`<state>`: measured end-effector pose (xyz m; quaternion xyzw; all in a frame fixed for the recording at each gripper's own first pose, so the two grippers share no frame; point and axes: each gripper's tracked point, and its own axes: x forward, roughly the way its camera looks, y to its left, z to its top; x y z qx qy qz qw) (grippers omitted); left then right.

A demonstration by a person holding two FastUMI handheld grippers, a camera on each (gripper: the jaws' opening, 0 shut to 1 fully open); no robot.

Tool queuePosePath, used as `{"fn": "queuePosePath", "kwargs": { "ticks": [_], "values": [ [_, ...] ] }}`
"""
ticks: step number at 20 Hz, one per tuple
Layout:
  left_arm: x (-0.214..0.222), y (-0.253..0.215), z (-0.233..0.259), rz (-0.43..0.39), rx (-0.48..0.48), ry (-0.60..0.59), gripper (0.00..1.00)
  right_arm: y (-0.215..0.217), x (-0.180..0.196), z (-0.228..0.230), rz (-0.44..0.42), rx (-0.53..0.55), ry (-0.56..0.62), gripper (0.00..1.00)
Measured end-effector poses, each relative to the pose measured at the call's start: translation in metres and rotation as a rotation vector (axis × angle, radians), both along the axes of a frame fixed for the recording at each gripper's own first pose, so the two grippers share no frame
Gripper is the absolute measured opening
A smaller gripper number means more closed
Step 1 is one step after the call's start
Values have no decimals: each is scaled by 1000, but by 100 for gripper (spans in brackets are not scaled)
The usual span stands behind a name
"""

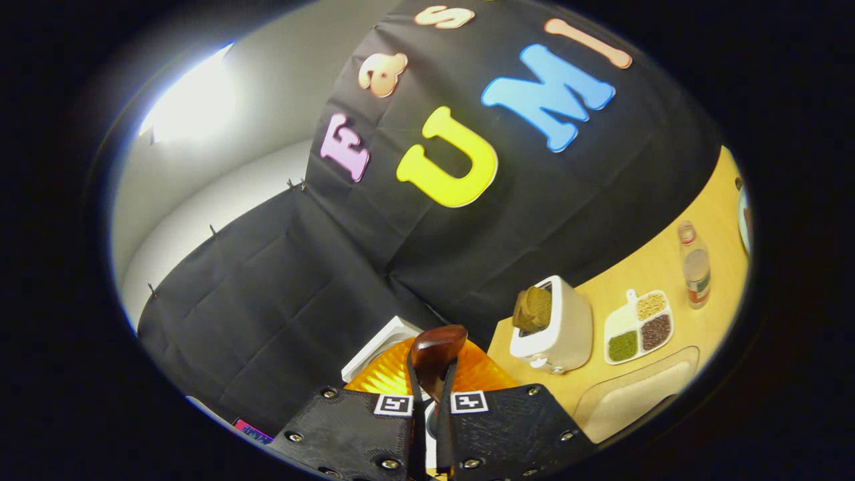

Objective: Close the left gripper, press the button to open the rice cooker; take a wooden spoon from the chopstick holder with the right hand, scoop a spoonful of rice and pour it into the rice cooker, then put the wooden spoon back into the chopstick holder.

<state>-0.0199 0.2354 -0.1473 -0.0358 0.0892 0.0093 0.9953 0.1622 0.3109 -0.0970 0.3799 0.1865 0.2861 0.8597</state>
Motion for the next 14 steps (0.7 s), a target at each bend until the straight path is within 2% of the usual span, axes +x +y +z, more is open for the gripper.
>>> {"fn": "queuePosePath", "kwargs": {
  "ticks": [4,9,14],
  "values": [
    [14,-24,3,-17,-12,-9,99,-86,-21,-14,-115,19,58,6],
    [27,-55,4,-39,-14,5,97,-167,-39,-29,-243,41,103,6],
    [36,-82,15,-56,10,-5,97,-252,-50,-42,-378,-90,93,6]
  ]
}}
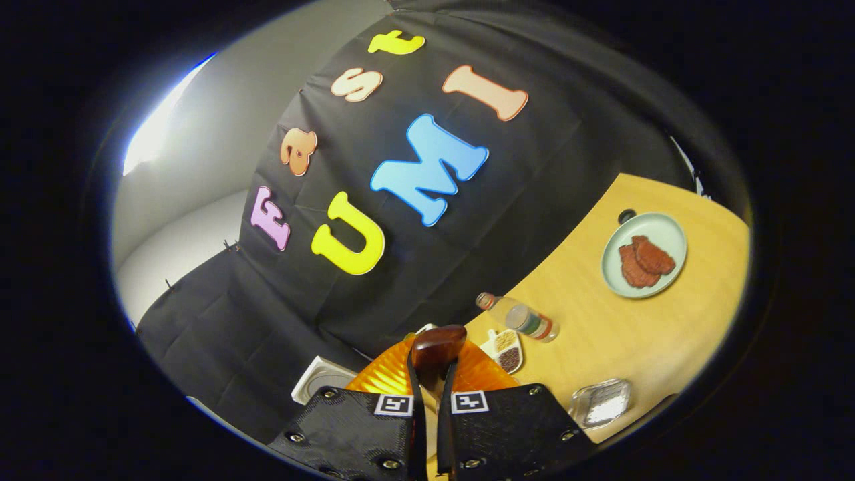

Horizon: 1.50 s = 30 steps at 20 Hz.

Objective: Close the left gripper, press the button to open the rice cooker; take a wooden spoon from the chopstick holder with the right hand, scoop a spoonful of rice and pour it into the rice cooker, then put the wooden spoon back into the chopstick holder.

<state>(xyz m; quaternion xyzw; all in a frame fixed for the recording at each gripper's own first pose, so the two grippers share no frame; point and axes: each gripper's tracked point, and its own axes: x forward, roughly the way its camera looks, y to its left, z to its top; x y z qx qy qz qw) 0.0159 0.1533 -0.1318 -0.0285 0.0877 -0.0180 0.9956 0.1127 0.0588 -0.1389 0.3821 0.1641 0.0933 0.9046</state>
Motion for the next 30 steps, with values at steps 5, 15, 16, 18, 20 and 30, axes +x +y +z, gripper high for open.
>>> {"fn": "queuePosePath", "kwargs": {
  "ticks": [5,15,16,18,20,30],
  "values": [
    [5,-25,-2,-14,16,12,98,-51,-15,-25,-83,-111,48,6],
    [13,-45,10,-32,59,15,99,-61,-22,-105,-154,-301,199,6],
    [11,-45,14,-32,60,7,97,-56,-23,-109,-151,-291,212,6],
    [10,-43,13,-34,66,15,97,-52,-22,-114,-156,-286,218,6],
    [11,-41,8,-31,86,30,97,-52,-21,-125,-155,-317,221,6],
    [-2,-54,19,-35,97,22,96,-47,-9,-164,-138,-386,227,6]
  ]
}}
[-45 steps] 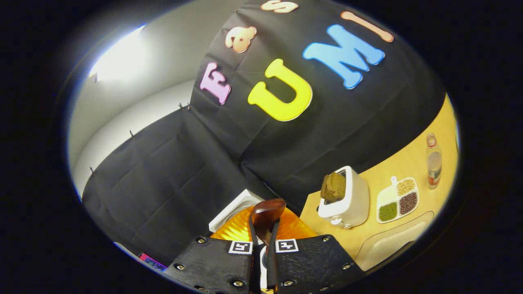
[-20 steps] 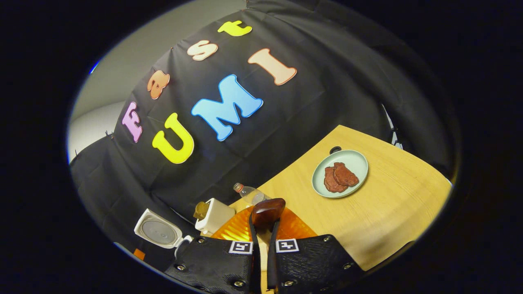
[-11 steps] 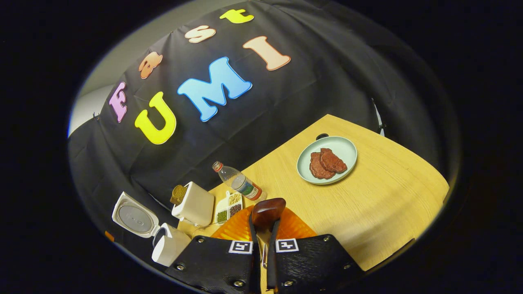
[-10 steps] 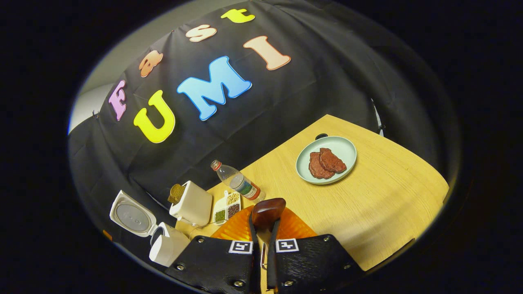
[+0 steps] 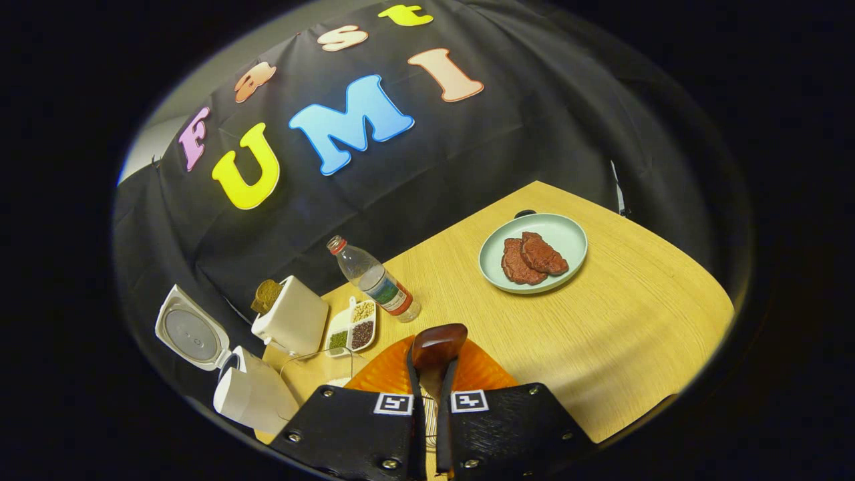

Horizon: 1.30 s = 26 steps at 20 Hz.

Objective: Close the left gripper, press the button to open the rice cooker; take a wooden spoon from the chopstick holder with the right hand, scoop a spoonful of rice and pour it into the rice cooker, then put the wooden spoon back into the chopstick holder.

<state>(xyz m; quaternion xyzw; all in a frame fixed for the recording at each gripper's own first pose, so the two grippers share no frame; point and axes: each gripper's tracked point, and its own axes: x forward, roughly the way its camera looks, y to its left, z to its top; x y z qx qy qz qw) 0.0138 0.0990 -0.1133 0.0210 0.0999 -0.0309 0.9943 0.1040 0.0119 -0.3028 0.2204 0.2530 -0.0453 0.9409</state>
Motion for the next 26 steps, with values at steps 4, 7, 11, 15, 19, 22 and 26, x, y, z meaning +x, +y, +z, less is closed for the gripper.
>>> {"fn": "queuePosePath", "kwargs": {
  "ticks": [4,7,11,15,19,22,26],
  "values": [
    [8,4,-2,20,-26,-5,97,-13,-8,-4,20,-113,9,18],
    [17,5,-1,25,-48,-15,97,-43,-27,7,5,-263,-2,71],
    [32,6,-5,24,-64,0,97,-64,-42,84,5,-482,-161,98],
    [56,13,5,15,-75,-1,97,-44,-47,165,41,-521,-319,98],
    [93,44,32,52,-94,-16,98,-16,-46,212,64,-509,-387,98],
    [124,81,63,98,-80,-49,97,3,-45,236,72,-493,-430,98],
    [176,137,90,167,-46,-56,97,20,-37,252,107,-498,-467,98]
  ]
}}
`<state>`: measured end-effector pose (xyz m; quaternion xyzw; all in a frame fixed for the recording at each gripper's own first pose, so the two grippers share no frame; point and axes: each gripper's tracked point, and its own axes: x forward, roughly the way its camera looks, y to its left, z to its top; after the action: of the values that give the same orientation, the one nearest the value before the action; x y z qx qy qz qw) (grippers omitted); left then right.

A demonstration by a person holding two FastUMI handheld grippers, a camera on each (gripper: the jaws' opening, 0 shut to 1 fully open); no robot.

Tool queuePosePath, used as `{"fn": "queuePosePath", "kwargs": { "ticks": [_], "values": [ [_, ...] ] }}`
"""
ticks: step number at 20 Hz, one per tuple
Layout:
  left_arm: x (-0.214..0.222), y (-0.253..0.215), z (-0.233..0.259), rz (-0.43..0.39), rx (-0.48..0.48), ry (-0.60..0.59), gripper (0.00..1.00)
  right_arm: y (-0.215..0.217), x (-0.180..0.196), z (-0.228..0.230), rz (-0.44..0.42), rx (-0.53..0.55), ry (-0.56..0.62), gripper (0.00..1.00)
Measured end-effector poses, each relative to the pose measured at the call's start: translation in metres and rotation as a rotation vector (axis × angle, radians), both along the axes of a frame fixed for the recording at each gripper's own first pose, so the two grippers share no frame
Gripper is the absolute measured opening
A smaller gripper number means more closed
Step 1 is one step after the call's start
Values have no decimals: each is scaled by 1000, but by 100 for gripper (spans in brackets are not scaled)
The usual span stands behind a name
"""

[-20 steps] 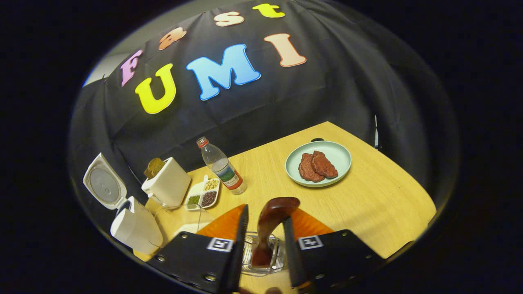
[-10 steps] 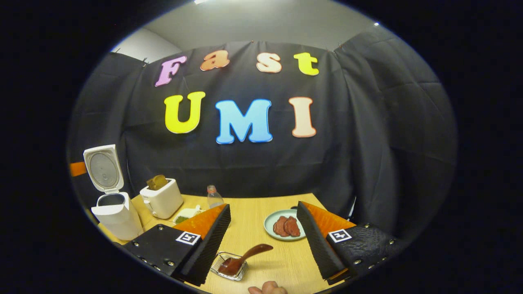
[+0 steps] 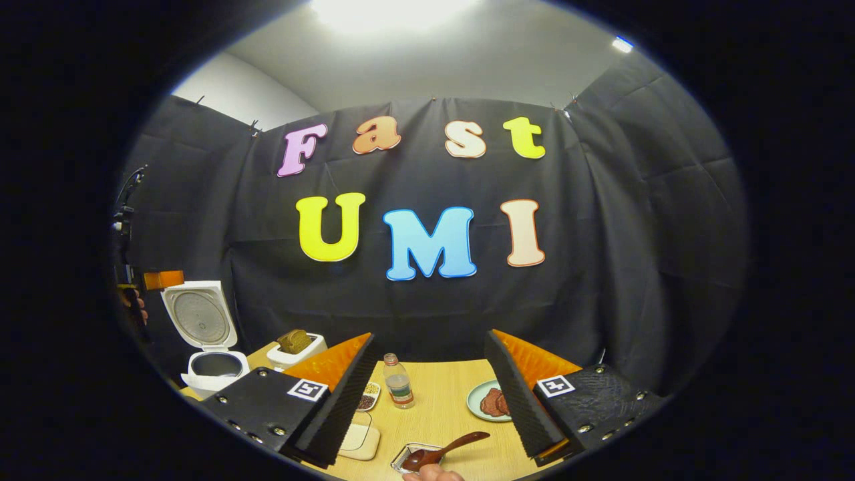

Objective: Close the left gripper, press the button to open the rice cooker; take a wooden spoon from the chopstick holder with the right hand, scoop a spoonful of rice and pour it into the rice cooker, then put the wooden spoon back into the chopstick holder.

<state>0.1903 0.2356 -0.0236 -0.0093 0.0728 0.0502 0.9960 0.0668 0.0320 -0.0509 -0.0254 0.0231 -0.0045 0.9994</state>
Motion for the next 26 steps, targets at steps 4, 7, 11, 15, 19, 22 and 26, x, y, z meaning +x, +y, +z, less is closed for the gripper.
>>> {"fn": "queuePosePath", "kwargs": {
  "ticks": [4,7,11,15,19,22,26],
  "values": [
    [56,51,21,64,-18,4,97,4,6,2,1,-6,-1,94],
    [99,87,29,94,27,0,97,3,7,1,-16,-14,14,98],
    [154,138,20,169,-27,41,96,-2,8,-7,-48,-44,51,98],
    [184,176,-8,260,-50,98,97,-6,7,-6,-73,-52,61,98],
    [191,195,-45,318,-74,201,97,-14,6,-10,-93,-51,71,98],
    [183,199,-57,365,-46,256,92,-19,6,-12,-96,-25,79,98],
    [171,188,-60,388,-45,266,95,-18,7,-12,-79,-14,69,98]
  ]
}}
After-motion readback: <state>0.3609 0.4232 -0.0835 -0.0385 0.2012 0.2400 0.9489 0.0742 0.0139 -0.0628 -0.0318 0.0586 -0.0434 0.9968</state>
